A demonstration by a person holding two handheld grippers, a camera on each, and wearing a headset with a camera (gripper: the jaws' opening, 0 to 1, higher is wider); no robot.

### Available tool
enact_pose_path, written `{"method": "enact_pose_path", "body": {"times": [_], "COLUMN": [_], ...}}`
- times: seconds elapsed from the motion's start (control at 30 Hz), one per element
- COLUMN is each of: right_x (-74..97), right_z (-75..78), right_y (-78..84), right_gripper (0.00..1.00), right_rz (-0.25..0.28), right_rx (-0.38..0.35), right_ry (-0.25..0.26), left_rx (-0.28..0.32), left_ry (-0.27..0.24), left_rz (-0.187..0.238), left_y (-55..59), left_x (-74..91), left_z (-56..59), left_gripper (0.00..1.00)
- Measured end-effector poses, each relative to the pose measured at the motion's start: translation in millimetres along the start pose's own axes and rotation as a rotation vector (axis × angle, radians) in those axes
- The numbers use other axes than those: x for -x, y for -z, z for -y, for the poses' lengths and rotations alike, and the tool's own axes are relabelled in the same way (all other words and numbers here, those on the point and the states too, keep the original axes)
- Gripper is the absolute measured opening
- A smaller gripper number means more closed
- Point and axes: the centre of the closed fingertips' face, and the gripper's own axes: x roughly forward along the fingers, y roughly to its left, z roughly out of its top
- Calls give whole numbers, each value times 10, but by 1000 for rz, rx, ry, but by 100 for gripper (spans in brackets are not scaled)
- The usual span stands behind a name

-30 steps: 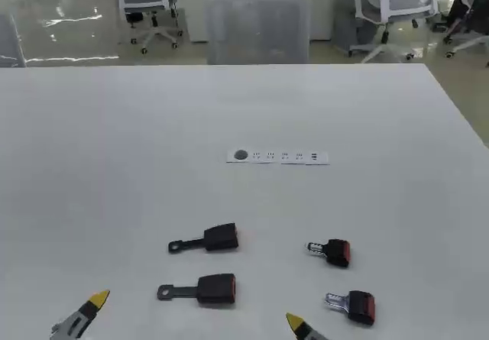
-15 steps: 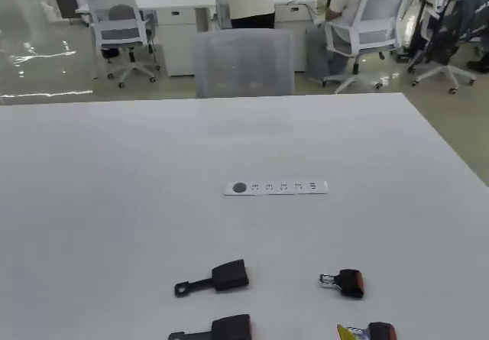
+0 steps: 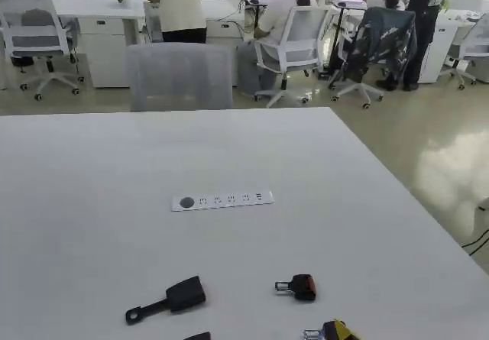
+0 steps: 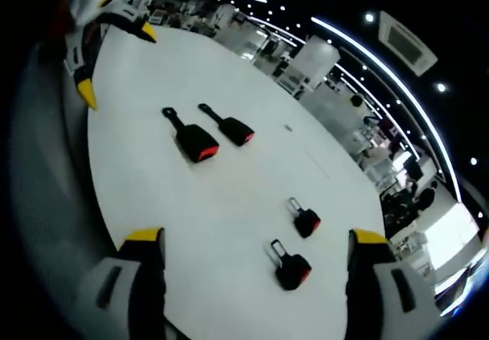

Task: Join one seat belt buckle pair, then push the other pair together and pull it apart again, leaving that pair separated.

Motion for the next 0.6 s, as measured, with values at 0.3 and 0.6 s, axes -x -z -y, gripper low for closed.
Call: {"method": "enact_pose_path", "body": {"times": [0.3,0.6], "right_x": [104,319], "right_z": [45,1023], "right_y": [-368,257], "right_gripper": [100,100], "right_rz": [217,175], "right_rx": [-68,-188], "right_ry": [-22,136], "left_rx": [6,153], "left_ry": [-33,5], "left_rz": [50,183], "left_y": [-80,-334], "left_x": [12,64], "left_z": [-55,9], "left_gripper": [100,100]}}
